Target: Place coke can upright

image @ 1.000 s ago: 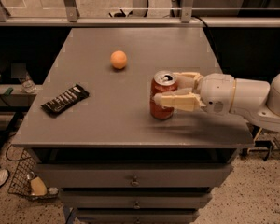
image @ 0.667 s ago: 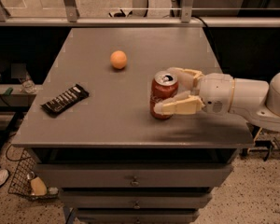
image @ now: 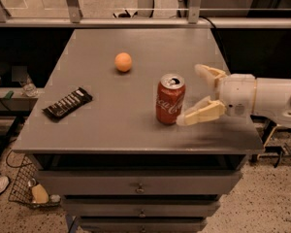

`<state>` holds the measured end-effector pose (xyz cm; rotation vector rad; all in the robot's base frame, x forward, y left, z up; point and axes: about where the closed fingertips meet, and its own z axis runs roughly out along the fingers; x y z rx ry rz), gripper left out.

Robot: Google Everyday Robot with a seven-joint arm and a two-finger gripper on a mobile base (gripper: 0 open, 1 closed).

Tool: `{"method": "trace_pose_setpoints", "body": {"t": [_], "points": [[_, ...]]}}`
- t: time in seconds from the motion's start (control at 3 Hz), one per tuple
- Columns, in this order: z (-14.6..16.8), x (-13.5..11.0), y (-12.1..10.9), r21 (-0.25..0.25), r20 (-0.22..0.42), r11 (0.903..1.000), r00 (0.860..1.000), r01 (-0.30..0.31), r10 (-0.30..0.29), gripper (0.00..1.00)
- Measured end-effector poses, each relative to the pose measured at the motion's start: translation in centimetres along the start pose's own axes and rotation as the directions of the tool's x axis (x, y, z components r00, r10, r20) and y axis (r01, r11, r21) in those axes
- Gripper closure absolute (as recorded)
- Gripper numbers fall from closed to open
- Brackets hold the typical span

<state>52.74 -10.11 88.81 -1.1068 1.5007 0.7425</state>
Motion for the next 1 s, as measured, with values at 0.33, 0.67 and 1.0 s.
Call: {"method": "trace_pose_setpoints", "body": {"t": [0.33, 0.67, 1.0], "points": [[-4.0, 2.1, -2.4, 0.057, -0.212, 0.9932, 0.973, 0.101, -0.087, 0.00], [-8.0, 3.7, -4.3, 0.082, -0.401, 0.9786, 0.905, 0.189, -0.141, 0.00], [-8.5, 4.4, -4.6, 0.079, -0.431, 0.9762, 0.890, 0.202, -0.149, 0.00]]}}
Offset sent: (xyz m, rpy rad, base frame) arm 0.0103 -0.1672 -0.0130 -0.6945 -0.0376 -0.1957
